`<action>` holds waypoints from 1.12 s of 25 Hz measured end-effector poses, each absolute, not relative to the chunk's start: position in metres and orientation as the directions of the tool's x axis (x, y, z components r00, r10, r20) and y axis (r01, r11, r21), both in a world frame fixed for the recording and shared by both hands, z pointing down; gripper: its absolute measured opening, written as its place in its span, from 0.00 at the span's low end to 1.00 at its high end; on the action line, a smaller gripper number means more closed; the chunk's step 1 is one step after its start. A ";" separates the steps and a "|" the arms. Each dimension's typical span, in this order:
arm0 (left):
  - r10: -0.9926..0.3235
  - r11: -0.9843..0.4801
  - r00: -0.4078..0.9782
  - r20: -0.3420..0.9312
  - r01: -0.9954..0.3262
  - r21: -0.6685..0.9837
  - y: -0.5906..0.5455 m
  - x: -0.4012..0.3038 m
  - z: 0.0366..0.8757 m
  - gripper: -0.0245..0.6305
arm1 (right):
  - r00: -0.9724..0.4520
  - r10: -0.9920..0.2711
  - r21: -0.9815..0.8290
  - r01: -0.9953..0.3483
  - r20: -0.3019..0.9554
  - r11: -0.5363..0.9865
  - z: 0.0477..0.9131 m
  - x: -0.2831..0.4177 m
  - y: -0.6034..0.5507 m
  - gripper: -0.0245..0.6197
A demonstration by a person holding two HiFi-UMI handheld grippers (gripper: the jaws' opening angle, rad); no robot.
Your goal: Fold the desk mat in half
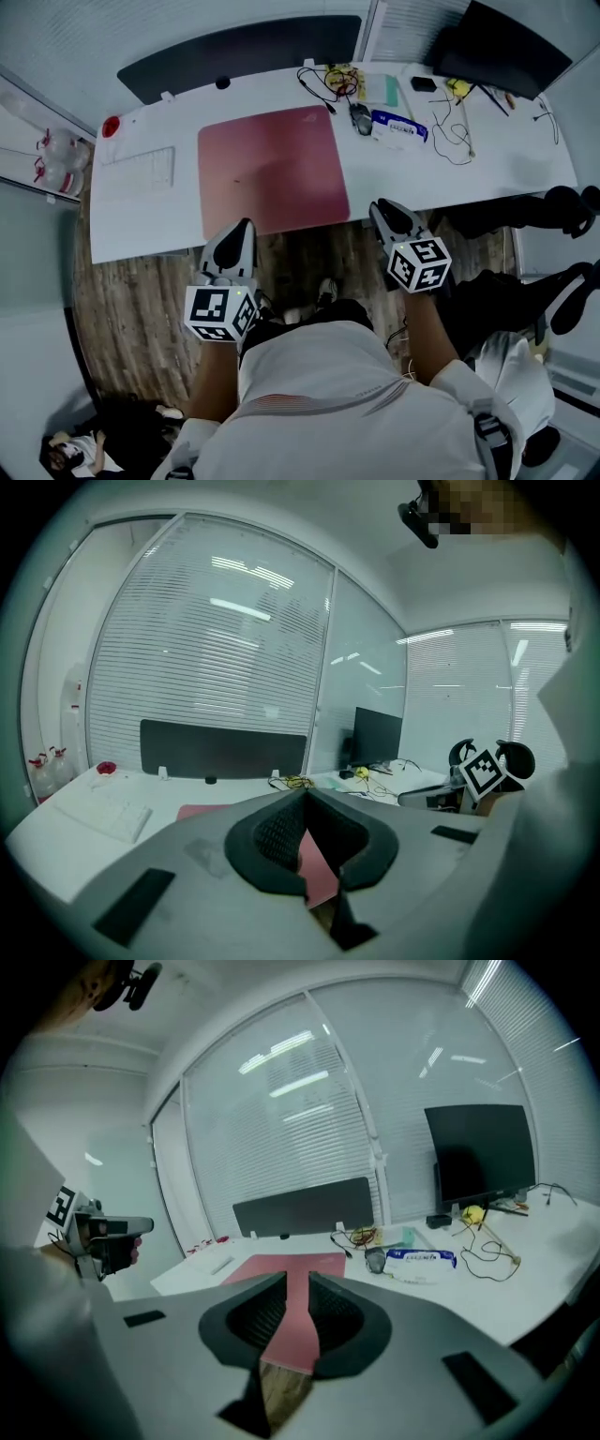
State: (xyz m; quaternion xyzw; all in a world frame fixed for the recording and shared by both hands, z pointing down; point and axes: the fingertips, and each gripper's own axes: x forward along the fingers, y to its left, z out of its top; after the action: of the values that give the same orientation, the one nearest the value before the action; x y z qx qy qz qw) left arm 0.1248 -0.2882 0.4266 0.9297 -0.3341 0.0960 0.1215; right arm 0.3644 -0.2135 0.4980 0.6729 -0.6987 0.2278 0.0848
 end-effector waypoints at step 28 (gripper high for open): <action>-0.556 -0.706 0.718 0.420 -0.674 0.218 -0.331 0.064 0.493 0.06 | 0.049 -0.513 -0.109 -0.955 0.857 -0.275 0.721 0.347 -0.246 0.26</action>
State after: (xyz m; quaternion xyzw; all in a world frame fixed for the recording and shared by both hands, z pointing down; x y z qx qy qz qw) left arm 0.0642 -0.3307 0.4929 0.9089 -0.3383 0.1635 0.1809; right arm 0.3467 -0.2458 0.7212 0.6760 -0.5430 0.4247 0.2602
